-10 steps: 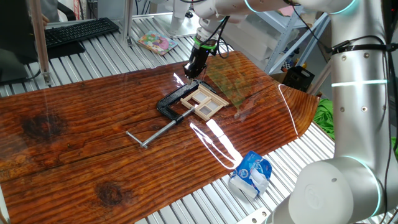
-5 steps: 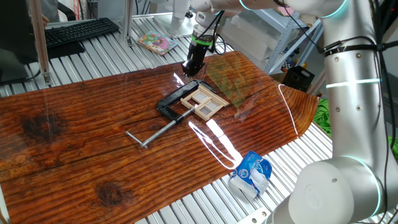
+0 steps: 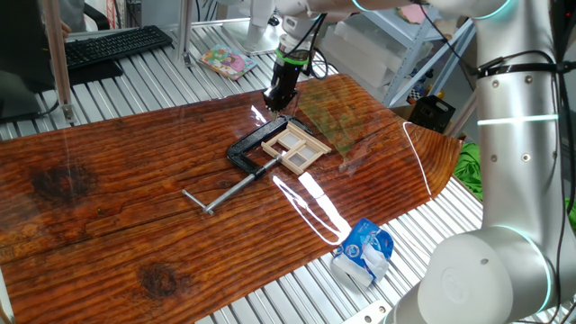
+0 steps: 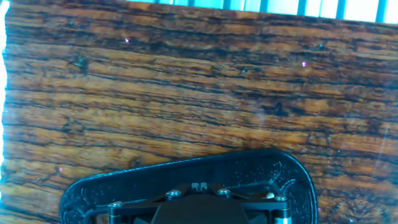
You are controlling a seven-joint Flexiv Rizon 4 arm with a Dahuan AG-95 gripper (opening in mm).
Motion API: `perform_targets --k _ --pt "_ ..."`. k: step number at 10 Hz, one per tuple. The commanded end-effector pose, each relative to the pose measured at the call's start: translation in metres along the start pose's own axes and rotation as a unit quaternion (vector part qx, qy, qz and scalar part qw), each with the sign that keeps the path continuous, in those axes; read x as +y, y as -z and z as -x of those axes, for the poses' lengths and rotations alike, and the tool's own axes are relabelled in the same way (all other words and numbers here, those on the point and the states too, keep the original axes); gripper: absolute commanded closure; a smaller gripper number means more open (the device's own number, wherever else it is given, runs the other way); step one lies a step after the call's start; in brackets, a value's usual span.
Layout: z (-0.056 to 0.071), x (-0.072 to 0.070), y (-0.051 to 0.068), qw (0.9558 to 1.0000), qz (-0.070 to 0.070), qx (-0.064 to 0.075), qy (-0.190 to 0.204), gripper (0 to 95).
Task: Close a sliding window
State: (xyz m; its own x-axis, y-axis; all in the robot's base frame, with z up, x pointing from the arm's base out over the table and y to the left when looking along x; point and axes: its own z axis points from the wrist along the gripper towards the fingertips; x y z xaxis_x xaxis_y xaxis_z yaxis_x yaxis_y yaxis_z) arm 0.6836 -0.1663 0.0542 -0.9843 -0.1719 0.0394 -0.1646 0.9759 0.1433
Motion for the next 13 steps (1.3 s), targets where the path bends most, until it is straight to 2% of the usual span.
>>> perform_targets --k 1,3,6,9,11,13 --pt "-0.004 0.005 0.007 0.9996 -0.002 -0.01 0.026 95.0" --pt "-0.003 0.006 0.009 0.9994 -0.008 -0.014 0.03 95.0" --pt "-0.001 0.009 0.019 0.9996 -0.015 -0.008 0.022 95.0" --pt "0.0 0.012 0.023 0.9996 -0.018 -0.003 0.02 95.0" --pt "0.0 0.012 0.023 0.9993 -0.028 -0.001 0.023 95.0" --pt "0.0 0.012 0.023 0.9985 -0.052 0.0 0.015 95.0"
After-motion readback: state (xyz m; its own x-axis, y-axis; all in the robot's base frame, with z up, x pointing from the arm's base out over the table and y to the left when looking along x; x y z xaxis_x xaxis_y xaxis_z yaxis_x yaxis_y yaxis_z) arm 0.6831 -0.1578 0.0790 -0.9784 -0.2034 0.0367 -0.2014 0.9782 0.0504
